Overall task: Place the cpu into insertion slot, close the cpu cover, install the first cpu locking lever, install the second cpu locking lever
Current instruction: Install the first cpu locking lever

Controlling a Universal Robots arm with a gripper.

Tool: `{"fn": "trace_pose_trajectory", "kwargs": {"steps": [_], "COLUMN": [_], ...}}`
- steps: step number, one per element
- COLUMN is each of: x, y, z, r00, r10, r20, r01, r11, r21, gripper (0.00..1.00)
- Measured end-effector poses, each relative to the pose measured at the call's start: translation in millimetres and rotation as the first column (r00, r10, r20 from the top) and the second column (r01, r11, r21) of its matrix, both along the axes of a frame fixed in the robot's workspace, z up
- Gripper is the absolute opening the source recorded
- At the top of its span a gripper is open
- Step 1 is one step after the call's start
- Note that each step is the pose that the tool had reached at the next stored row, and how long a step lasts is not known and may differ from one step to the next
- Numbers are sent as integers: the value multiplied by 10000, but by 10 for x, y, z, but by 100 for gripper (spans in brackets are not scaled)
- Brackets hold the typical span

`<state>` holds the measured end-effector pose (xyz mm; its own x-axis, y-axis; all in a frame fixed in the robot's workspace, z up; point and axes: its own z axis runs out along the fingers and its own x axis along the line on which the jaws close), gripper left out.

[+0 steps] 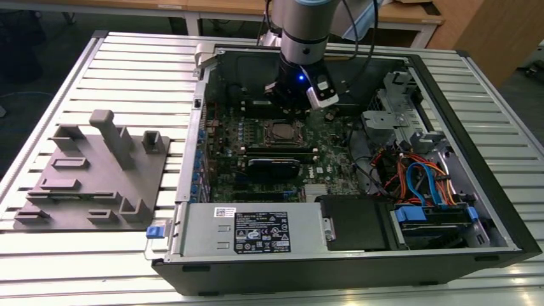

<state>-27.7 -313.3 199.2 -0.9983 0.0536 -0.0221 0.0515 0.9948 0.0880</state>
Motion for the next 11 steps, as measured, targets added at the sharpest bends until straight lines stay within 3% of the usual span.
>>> {"fn": "trace_pose_trajectory", "kwargs": {"steps": [11], "x": [0], "y": [-1], "z": [-37], "r00": [10000], "r10": [0], "r20": [-4], "r01": [0], "r11": [9998], "r21": [-208], "gripper": [10]}}
